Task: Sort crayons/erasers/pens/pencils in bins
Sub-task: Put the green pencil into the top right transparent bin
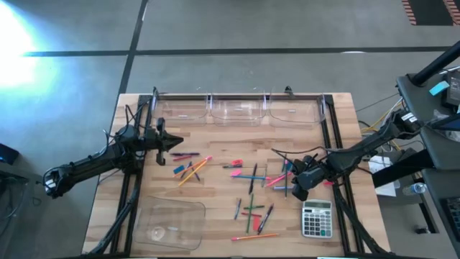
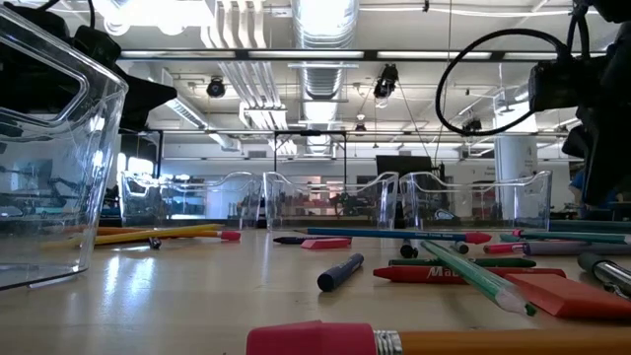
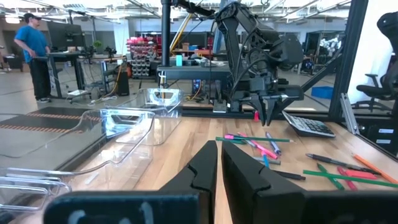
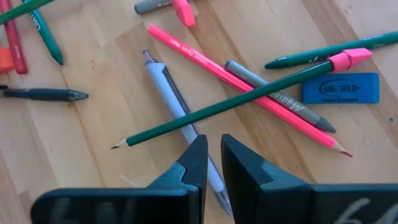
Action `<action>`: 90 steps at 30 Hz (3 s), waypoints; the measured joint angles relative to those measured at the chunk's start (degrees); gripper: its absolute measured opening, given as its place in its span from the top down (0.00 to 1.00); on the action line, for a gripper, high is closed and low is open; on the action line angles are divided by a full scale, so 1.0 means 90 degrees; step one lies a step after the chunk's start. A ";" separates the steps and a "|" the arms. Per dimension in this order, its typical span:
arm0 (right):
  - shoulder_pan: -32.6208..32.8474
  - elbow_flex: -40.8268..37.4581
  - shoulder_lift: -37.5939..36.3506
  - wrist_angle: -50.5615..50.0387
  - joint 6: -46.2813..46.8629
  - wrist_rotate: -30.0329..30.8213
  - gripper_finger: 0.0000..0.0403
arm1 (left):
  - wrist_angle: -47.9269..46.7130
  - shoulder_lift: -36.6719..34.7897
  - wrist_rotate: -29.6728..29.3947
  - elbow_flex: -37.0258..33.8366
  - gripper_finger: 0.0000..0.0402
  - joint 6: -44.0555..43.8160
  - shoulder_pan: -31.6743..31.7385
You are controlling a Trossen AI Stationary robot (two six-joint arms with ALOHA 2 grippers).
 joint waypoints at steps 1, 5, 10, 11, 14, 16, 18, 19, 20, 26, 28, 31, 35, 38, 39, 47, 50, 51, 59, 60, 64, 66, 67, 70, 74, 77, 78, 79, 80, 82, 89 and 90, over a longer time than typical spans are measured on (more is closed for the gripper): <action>0.0000 0.0000 -0.0001 0.0013 -0.0025 0.0000 0.90 | 0.0001 0.0000 0.0001 0.0000 0.97 0.0000 0.0001; -0.0002 0.0000 0.0004 0.0203 -0.0094 0.0005 0.90 | 0.0001 0.0000 -0.0001 0.0000 0.97 0.0000 0.0000; -0.0002 0.0000 0.0009 0.0540 -0.0398 0.0030 0.86 | 0.0001 0.0000 0.0001 0.0000 0.97 0.0000 0.0001; -0.0004 0.0000 0.0021 0.0578 -0.0412 0.0033 0.83 | 0.0001 0.0000 -0.0001 0.0000 0.97 0.0000 0.0000; -0.0029 0.0000 0.0097 0.0594 -0.0374 0.0017 0.74 | 0.0001 0.0000 0.0002 0.0000 0.97 0.0000 0.0002; -0.0038 0.0000 0.0155 0.0602 -0.0205 0.0023 0.66 | -0.0001 0.0000 0.0000 0.0000 0.97 0.0000 0.0002; -0.0090 0.0000 0.0247 0.0606 0.0154 0.0048 0.59 | -0.0001 0.0000 0.0001 0.0000 0.97 0.0000 0.0000; -0.0125 0.0000 0.0294 0.0605 0.0345 0.0073 0.56 | 0.0000 0.0000 0.0000 0.0000 0.97 0.0000 0.0001; -0.0159 0.0000 0.0331 0.0603 0.0531 0.0137 0.53 | 0.0001 0.0000 0.0001 0.0000 0.97 0.0000 0.0002; -0.0269 0.0000 0.0477 0.0619 0.0874 0.0168 0.42 | -0.0001 0.0000 0.0001 0.0000 0.97 0.0000 0.0001; -0.0292 0.0000 0.0479 0.0621 0.1056 0.0176 0.40 | 0.0000 0.0000 -0.0001 0.0000 0.97 0.0000 0.0002; -0.0347 0.0000 0.0505 0.0603 0.1354 0.0174 0.37 | 0.0001 0.0000 0.0002 0.0000 0.97 0.0000 0.0002; -0.0408 0.0000 0.0590 0.0612 0.1678 0.0173 0.37 | -0.0002 0.0002 0.0002 0.0000 0.97 0.0000 0.0000; -0.0408 0.0000 0.0752 0.0621 0.1839 0.0171 0.36 | 0.0000 0.0002 0.0000 0.0000 0.97 0.0000 0.0001; -0.0408 0.0000 0.0811 0.0617 0.1823 0.0155 0.36 | 0.0001 0.0002 0.0001 0.0000 0.97 0.0000 0.0002; -0.0408 0.0000 0.1171 0.0614 0.1762 0.0073 0.36 | 0.0000 0.0002 0.0001 0.0000 0.97 0.0000 0.0001; -0.0408 0.0000 0.1229 0.0616 0.1859 -0.0007 0.37 | 0.0001 0.0002 0.0001 0.0000 0.97 0.0000 0.0002; -0.0408 0.0000 0.1232 0.0618 0.1893 -0.0009 0.37 | 0.0001 0.0002 0.0000 0.0000 0.97 0.0000 0.0000; -0.0408 0.0000 0.1267 0.0623 0.2145 -0.0007 0.41 | -0.0001 0.0002 0.0000 0.0000 0.97 0.0000 0.0002; -0.0408 0.0000 0.1280 0.0626 0.2167 -0.0006 0.42 | -0.0001 0.0002 0.0001 0.0000 0.97 0.0000 0.0002; -0.0408 0.0000 0.1393 0.0654 0.2205 0.0000 0.45 | 0.0001 0.0002 0.0002 0.0000 0.97 0.0000 0.0002; -0.0408 0.0006 0.1455 0.0671 0.2238 0.0018 0.45 | -0.0002 0.0002 0.0000 0.0000 0.97 0.0000 0.0002; -0.0407 0.0010 0.1488 0.0674 0.2238 0.0020 0.46 | 0.0000 0.0002 -0.0001 0.0000 0.97 0.0000 0.0000; -0.0406 0.0015 0.1548 0.0689 0.2240 0.0022 0.46 | -0.0002 0.0002 -0.0001 0.0000 0.97 0.0000 0.0001; -0.0406 0.0012 0.1524 0.0678 0.2242 0.0016 0.46 | 0.0001 0.0002 0.0002 0.0000 0.97 0.0000 0.0000; -0.0407 0.0010 0.1493 0.0671 0.2250 -0.0005 0.46 | 0.0001 0.0002 -0.0001 0.0000 0.97 0.0000 0.0002; -0.0408 0.0010 0.1491 0.0670 0.2257 -0.0007 0.46 | 0.0001 0.0002 0.0000 0.0000 0.97 0.0000 0.0002; -0.0408 0.0007 0.1490 0.0670 0.2257 -0.0007 0.46 | 0.0001 0.0002 0.0000 0.0000 0.97 0.0000 0.0002; -0.0407 0.0007 0.1493 0.0670 0.2259 -0.0007 0.46 | 0.0001 0.0002 0.0000 0.0000 0.97 0.0000 0.0000; -0.0406 0.0007 0.1505 0.0671 0.2259 -0.0007 0.46 | 0.0001 0.0002 -0.0001 0.0000 0.97 0.0000 0.0002; -0.0408 0.0007 0.1500 0.0653 0.2259 -0.0036 0.46 | -0.0002 0.0002 -0.0001 0.0000 0.97 0.0000 0.0001; -0.0408 0.0007 0.1500 0.0645 0.2259 -0.0037 0.46 | 0.0001 0.0002 -0.0001 0.0000 0.97 0.0000 0.0002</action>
